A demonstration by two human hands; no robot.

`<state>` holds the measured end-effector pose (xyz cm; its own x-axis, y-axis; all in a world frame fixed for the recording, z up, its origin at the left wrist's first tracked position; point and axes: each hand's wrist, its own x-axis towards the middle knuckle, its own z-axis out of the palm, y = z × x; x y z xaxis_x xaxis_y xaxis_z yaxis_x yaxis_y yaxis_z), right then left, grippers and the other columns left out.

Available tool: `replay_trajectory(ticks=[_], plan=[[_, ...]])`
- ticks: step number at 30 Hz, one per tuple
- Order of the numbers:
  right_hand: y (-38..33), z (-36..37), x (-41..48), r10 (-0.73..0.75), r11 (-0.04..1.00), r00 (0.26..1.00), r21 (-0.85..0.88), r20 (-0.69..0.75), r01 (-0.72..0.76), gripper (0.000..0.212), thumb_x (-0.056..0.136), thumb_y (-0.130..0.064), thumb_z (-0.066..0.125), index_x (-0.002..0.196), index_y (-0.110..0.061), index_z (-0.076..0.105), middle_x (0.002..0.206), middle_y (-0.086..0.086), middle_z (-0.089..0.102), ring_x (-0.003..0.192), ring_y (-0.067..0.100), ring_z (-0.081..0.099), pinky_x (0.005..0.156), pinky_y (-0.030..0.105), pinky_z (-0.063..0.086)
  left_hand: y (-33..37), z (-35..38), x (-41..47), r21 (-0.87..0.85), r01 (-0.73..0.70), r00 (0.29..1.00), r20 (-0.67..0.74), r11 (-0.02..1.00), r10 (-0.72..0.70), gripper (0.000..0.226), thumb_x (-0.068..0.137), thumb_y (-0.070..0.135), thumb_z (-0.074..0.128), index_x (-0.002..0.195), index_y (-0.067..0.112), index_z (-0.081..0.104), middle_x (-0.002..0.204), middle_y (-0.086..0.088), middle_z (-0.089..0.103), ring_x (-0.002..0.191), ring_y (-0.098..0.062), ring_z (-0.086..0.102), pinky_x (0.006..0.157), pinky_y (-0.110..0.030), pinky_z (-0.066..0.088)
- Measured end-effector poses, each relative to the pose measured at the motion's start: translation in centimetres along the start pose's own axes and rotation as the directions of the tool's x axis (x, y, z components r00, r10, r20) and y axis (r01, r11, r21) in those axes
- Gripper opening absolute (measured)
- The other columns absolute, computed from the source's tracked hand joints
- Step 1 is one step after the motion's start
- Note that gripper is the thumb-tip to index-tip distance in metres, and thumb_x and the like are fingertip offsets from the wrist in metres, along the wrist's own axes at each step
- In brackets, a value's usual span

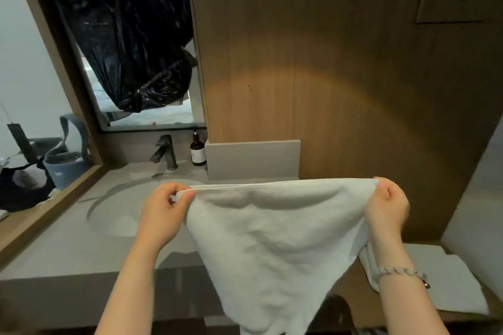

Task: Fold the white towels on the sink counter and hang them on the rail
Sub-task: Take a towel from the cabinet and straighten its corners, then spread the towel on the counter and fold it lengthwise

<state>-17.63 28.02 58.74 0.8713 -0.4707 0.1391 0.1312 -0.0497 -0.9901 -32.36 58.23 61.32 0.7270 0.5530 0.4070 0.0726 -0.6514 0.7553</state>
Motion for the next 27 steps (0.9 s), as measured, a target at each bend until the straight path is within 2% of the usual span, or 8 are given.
replay_trajectory(ticks=[3, 6, 10, 14, 16, 19, 22, 27], plan=[[0.2, -2.7, -2.5, 0.004, 0.999, 1.0, -0.036, 0.014, -0.003, 0.028, 0.098, -0.018, 0.038, 0.109, -0.012, 0.063, 0.115, 0.009, 0.062, 0.11, 0.027, 0.055, 0.099, 0.045, 0.044, 0.1, -1.7, -3.1, 0.013, 0.002, 1.0, 0.001, 1.0, -0.002, 0.011, 0.092, 0.022, 0.056, 0.088, 0.015, 0.063, 0.089, 0.009, 0.056, 0.077, -0.008, 0.051, 0.062, -0.017, 0.037], [0.2, -5.2, -4.2, 0.024, 0.998, 0.999, -0.054, 0.031, -0.022, 0.029, 0.099, -0.016, 0.038, 0.111, -0.008, 0.063, 0.116, 0.011, 0.061, 0.112, 0.028, 0.054, 0.098, 0.04, 0.043, 0.5, -2.9, -5.4, 0.024, -0.002, 1.0, 0.03, 1.0, 0.001, 0.011, 0.092, 0.022, 0.055, 0.09, 0.014, 0.063, 0.091, 0.004, 0.056, 0.076, -0.009, 0.051, 0.062, -0.017, 0.037], [0.3, -7.3, -5.3, 0.045, 0.997, 0.998, -0.068, 0.051, -0.042, 0.029, 0.1, -0.018, 0.037, 0.111, -0.008, 0.062, 0.116, 0.009, 0.06, 0.111, 0.026, 0.053, 0.093, 0.033, 0.04, 0.9, -3.3, -7.0, 0.026, 0.004, 0.999, 0.047, 1.0, -0.005, 0.012, 0.092, 0.023, 0.054, 0.091, 0.014, 0.062, 0.089, 0.007, 0.054, 0.078, -0.007, 0.05, 0.063, -0.018, 0.038], [1.1, -8.2, -4.9, 0.072, 0.994, 0.995, -0.089, 0.069, -0.065, 0.028, 0.099, -0.019, 0.038, 0.11, -0.011, 0.063, 0.111, 0.005, 0.06, 0.109, 0.025, 0.054, 0.097, 0.041, 0.045, 0.7, -2.0, -7.1, 0.031, 0.038, 0.997, 0.067, 0.999, -0.04, 0.011, 0.093, 0.024, 0.054, 0.09, 0.016, 0.062, 0.091, 0.005, 0.054, 0.078, -0.009, 0.051, 0.064, -0.021, 0.039], [1.8, -7.9, -4.2, 0.092, 0.993, 0.993, -0.085, 0.077, -0.085, 0.026, 0.098, -0.019, 0.04, 0.108, -0.012, 0.063, 0.111, 0.006, 0.062, 0.107, 0.025, 0.055, 0.098, 0.044, 0.046, 0.2, -0.9, -6.5, 0.039, 0.063, 0.995, 0.072, 0.997, -0.066, 0.013, 0.092, 0.024, 0.055, 0.089, 0.015, 0.062, 0.09, 0.004, 0.055, 0.079, -0.014, 0.053, 0.065, -0.024, 0.041], [2.6, -6.6, -2.9, 0.102, 0.992, 0.989, -0.084, 0.105, -0.094, 0.024, 0.097, -0.018, 0.041, 0.106, -0.014, 0.063, 0.111, 0.008, 0.063, 0.106, 0.025, 0.056, 0.097, 0.046, 0.047, -0.5, 0.9, -5.3, 0.049, 0.101, 0.992, 0.074, 0.994, -0.104, 0.013, 0.093, 0.025, 0.054, 0.091, 0.015, 0.062, 0.092, 0.001, 0.057, 0.078, -0.011, 0.052, 0.063, -0.021, 0.04], [3.1, -4.6, -1.0, 0.102, 0.991, 0.985, -0.097, 0.141, -0.089, 0.027, 0.098, -0.018, 0.039, 0.109, -0.009, 0.063, 0.109, 0.007, 0.061, 0.103, 0.023, 0.054, 0.094, 0.039, 0.046, -1.0, 2.5, -3.3, 0.068, 0.139, 0.989, 0.051, 0.988, -0.142, 0.013, 0.094, 0.025, 0.053, 0.093, 0.015, 0.061, 0.094, 0.0, 0.057, 0.077, -0.01, 0.05, 0.062, -0.023, 0.038], [3.3, -0.3, 2.6, 0.085, 0.993, 0.967, -0.101, 0.242, -0.062, 0.024, 0.096, -0.017, 0.042, 0.104, -0.016, 0.064, 0.106, 0.003, 0.062, 0.102, 0.022, 0.056, 0.095, 0.042, 0.046, -2.3, 4.5, 1.4, 0.079, 0.248, 0.966, 0.051, 0.966, -0.252, 0.017, 0.095, 0.027, 0.051, 0.098, 0.012, 0.059, 0.098, -0.005, 0.057, 0.085, -0.021, 0.051, 0.073, -0.034, 0.039]])
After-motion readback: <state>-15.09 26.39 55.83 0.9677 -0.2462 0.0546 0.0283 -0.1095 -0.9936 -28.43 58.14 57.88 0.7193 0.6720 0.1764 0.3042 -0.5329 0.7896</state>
